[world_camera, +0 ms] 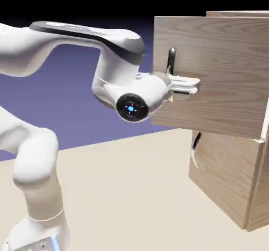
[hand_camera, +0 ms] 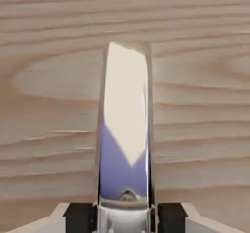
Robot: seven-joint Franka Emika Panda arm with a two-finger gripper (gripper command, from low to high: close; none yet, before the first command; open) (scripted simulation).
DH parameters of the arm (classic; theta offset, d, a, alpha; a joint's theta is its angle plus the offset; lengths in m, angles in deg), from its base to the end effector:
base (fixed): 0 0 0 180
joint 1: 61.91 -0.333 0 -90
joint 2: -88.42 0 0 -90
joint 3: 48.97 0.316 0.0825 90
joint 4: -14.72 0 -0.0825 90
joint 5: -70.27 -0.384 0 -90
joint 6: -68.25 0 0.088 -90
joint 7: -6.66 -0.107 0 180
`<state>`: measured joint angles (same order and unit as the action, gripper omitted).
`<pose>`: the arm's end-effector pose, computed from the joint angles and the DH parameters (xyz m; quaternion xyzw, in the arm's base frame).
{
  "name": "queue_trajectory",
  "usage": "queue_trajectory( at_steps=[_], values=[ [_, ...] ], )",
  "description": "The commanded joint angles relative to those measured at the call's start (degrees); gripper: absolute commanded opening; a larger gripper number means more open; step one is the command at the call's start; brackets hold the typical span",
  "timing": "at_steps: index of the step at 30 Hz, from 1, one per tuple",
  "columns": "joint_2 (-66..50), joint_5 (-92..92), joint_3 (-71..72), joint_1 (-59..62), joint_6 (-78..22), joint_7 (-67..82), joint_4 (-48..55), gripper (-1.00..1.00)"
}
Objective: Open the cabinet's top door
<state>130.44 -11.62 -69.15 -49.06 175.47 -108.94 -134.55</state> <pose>0.3257 -0.1431 0.5443 -0.0198 0.7067 0.5141 0.4857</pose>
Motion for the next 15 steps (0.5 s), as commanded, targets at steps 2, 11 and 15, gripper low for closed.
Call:
queue_trajectory(
  at_steps=[2, 11, 15],
  values=[
    [-1.8, 3.5, -3.4, -0.2, -5.0, 0.0, 1.9, -1.00],
    [-14.0, 14.0, -18.0, -3.8, -27.5, 2.2, 14.4, -1.00],
    [-21.0, 16.0, -23.9, -6.2, -37.4, 4.1, 21.1, -1.00]
  ],
)
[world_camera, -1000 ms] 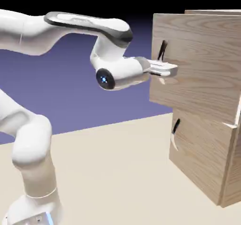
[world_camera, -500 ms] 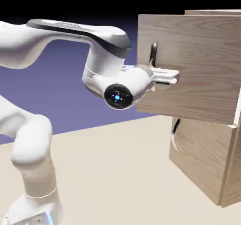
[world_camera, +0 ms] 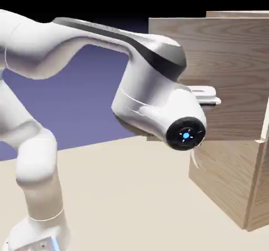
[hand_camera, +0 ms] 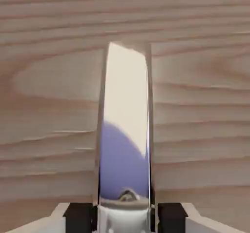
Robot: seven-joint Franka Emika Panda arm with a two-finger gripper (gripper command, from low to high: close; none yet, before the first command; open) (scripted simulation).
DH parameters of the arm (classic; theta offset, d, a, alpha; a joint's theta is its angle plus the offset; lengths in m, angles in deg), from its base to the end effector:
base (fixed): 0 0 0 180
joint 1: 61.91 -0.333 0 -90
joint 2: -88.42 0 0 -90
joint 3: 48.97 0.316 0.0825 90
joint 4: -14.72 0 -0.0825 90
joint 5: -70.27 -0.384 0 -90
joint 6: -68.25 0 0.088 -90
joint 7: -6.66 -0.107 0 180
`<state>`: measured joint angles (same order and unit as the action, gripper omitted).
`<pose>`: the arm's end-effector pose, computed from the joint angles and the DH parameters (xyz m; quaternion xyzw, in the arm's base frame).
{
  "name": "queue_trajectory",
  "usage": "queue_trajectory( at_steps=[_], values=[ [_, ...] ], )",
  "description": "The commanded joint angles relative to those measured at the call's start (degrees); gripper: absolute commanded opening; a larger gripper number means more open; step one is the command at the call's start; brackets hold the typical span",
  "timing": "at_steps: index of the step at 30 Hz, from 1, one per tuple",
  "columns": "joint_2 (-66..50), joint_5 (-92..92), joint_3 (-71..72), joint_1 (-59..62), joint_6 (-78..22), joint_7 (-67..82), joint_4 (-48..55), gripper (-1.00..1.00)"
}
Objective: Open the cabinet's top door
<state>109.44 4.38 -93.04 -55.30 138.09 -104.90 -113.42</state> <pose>0.3177 -0.2575 0.5444 -0.1472 0.6916 0.5933 0.3847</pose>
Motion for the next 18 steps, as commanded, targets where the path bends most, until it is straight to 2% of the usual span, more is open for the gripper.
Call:
queue_trajectory(
  at_steps=[1, 9, 18],
  values=[
    [-1.9, 0.3, -1.4, -0.5, -2.6, 0.6, 1.7, -1.00],
    [-18.1, -0.8, -9.4, -1.5, -22.1, 6.1, 15.0, -1.00],
    [-36.0, -4.5, -9.2, 6.9, -41.2, 12.1, 30.7, -1.00]
  ],
)
